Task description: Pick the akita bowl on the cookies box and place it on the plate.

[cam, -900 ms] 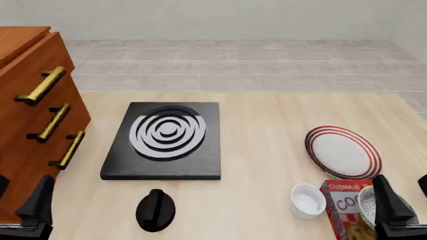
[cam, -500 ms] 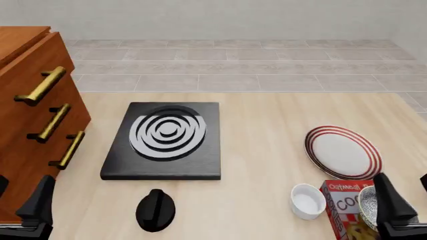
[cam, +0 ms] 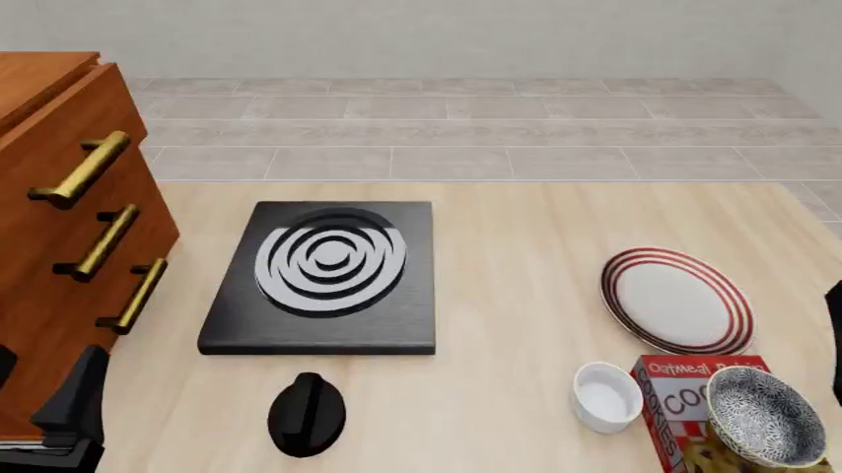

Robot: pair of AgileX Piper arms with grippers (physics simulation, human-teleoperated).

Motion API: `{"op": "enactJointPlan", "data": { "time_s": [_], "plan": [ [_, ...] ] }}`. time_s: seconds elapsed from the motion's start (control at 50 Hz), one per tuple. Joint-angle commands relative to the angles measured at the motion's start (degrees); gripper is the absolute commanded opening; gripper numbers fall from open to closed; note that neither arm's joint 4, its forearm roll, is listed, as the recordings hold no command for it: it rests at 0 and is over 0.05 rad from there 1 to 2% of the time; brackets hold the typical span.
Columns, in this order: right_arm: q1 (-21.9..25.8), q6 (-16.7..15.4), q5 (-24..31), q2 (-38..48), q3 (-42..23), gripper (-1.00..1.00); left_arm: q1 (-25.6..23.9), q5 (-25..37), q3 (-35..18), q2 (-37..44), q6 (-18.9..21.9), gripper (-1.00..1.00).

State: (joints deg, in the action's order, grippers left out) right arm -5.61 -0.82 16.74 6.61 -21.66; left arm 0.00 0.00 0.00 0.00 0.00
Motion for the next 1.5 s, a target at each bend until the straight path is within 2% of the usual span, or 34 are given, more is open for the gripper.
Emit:
{"op": "enactJointPlan", "data": {
  "time_s": [0.02,0.04,0.12,0.16,0.2,0.22,0.28,0.38,0.42,0.5,0.56,0.6,0.64,0.7,0.82,0.9,0.94,1.06,1.18,1.5],
  "plan": [
    [-6.9,-4.1,10.1,10.3,-12.4,1.00,0.0,0.0,0.0,0.0,0.0,1.00],
    [-6.5,-6.1,11.3,9.5,-13.4,1.00,0.0,0.0,0.0,0.0,0.0,1.00],
    [-7.3,-6.2,13.9,10.8,-15.5,1.00,0.0,0.0,0.0,0.0,0.0,1.00],
    [-7.2,-5.0,15.3,11.1,-16.6,1.00,0.0,0.0,0.0,0.0,0.0,1.00],
    [-7.8,-5.4,16.5,11.4,-17.6,1.00,0.0,0.0,0.0,0.0,0.0,1.00],
    [-7.9,-3.4,17.5,12.4,-18.1,1.00,0.0,0.0,0.0,0.0,0.0,1.00],
    [-8.0,-2.2,19.3,13.0,-19.4,1.00,0.0,0.0,0.0,0.0,0.0,1.00],
    [-10.8,-4.1,20.6,13.7,-20.9,1.00,0.0,0.0,0.0,0.0,0.0,1.00],
    [-11.0,-3.8,21.6,14.0,-21.3,1.00,0.0,0.0,0.0,0.0,0.0,1.00],
    [-13.2,-4.8,22.3,14.5,-21.0,1.00,0.0,0.0,0.0,0.0,0.0,1.00],
    [-14.2,-4.0,22.5,15.0,-20.5,1.00,0.0,0.0,0.0,0.0,0.0,1.00],
    [-14.8,-2.0,23.1,15.5,-20.4,1.00,0.0,0.0,0.0,0.0,0.0,1.00],
    [-15.9,-4.1,23.3,15.1,-19.9,1.00,0.0,0.0,0.0,0.0,0.0,1.00],
    [-17.0,-5.6,23.9,14.6,-19.2,1.00,0.0,0.0,0.0,0.0,0.0,1.00],
    [-18.2,-5.0,24.9,14.1,-17.9,1.00,0.0,0.0,0.0,0.0,0.0,1.00],
    [-18.7,-6.1,24.5,13.4,-16.0,1.00,0.0,0.0,0.0,0.0,0.0,1.00],
    [-18.8,-4.6,24.4,14.0,-15.1,1.00,0.0,0.0,0.0,0.0,0.0,1.00],
    [-20.0,-6.2,23.6,14.1,-13.9,1.00,0.0,0.0,0.0,0.0,0.0,1.00],
    [-20.4,-6.3,22.5,14.5,-10.9,1.00,0.0,0.0,0.0,0.0,0.0,1.00],
    [-20.2,-3.1,17.2,17.2,-3.0,1.00,0.0,0.0,0.0,0.0,0.0,1.00]
  ]
}}
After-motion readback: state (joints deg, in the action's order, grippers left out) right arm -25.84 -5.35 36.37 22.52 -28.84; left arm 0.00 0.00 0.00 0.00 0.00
